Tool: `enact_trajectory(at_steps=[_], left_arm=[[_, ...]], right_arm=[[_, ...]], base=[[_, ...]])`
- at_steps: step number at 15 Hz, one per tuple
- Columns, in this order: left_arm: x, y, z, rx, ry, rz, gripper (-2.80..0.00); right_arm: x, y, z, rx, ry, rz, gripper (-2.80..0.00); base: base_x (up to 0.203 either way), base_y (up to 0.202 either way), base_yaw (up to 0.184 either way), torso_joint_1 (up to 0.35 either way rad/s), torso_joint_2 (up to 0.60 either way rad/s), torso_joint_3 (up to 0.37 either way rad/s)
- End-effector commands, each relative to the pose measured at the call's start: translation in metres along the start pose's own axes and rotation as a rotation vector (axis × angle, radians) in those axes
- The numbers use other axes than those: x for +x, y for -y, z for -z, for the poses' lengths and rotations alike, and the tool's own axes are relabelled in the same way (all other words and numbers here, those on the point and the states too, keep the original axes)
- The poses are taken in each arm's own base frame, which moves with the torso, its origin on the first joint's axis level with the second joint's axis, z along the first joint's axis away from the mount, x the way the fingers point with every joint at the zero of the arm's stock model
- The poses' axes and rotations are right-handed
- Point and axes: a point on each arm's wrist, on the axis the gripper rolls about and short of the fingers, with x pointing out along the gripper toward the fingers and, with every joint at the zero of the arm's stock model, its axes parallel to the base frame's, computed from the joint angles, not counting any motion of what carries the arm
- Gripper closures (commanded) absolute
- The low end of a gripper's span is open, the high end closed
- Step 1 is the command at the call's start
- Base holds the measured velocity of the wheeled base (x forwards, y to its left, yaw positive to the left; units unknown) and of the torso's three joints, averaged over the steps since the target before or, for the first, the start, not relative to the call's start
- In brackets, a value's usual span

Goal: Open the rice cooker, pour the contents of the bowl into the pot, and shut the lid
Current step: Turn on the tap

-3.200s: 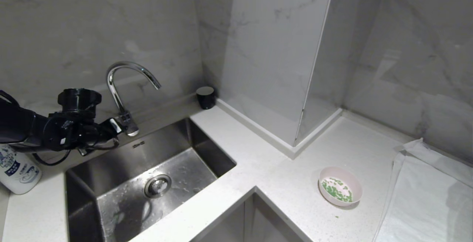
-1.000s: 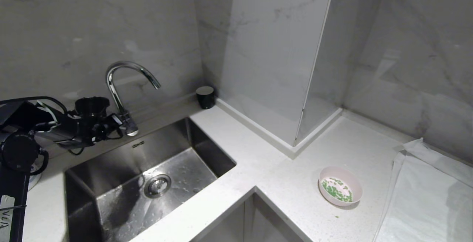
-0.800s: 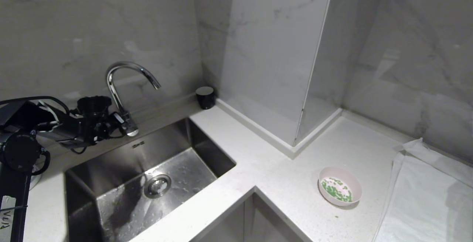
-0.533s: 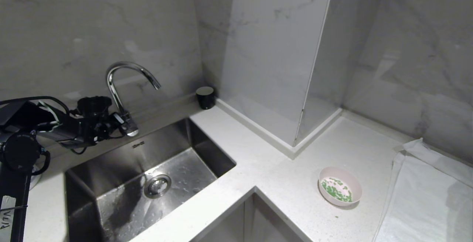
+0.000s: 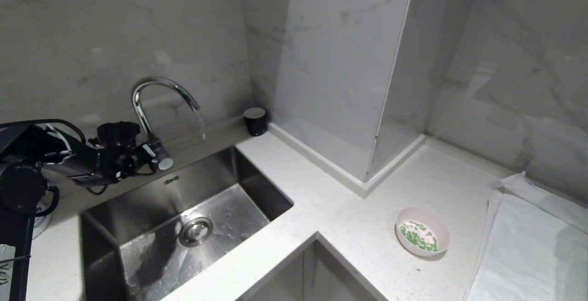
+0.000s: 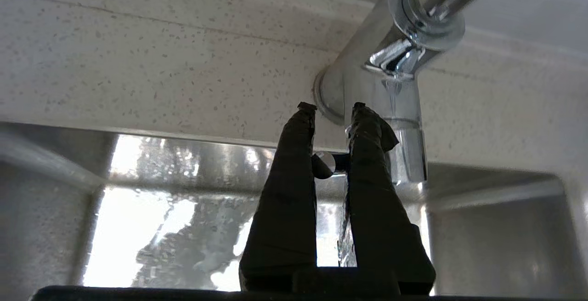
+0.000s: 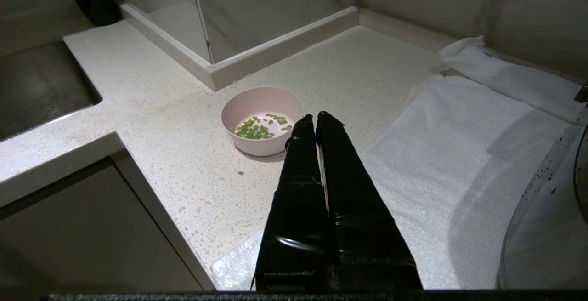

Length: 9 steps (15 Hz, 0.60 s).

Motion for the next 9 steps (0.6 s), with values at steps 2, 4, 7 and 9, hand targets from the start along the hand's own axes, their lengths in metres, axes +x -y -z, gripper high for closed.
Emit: enact_trajectory(at_steps=[2,4,7,9], left_arm=[[-0.0008,-0.0004,0.0000,0.017,0.001,-0.004,0.00],[-0.0001,-0.0003,-0.0007,0.015,0.003,-0.003,0.00],[0.0019,-0.0013,0.0017,0.021,-0.019,-0.017,0.00],[0.0021,-0.0011,-0.0004,0.020,-0.014,-0.016,-2.80]], right_arm=[[0.0002,0.0000,0.0009,0.000,-0.004,0.001,0.00],[0.0001,0.0000,0.0005,0.000,-0.001,0.001,0.00],[0.0001,0.0000,0.0005,0.000,-0.002,0.001,0.00],[0.0001,0.0000,0.0004,0.000,-0.001,0.001,0.00]], base=[[0.000,0.000,0.000,0.000,0.00,0.000],[0.000,0.000,0.000,0.000,0.00,0.000],[0.000,0.000,0.000,0.000,0.00,0.000],[0.000,0.000,0.000,0.000,0.00,0.000]])
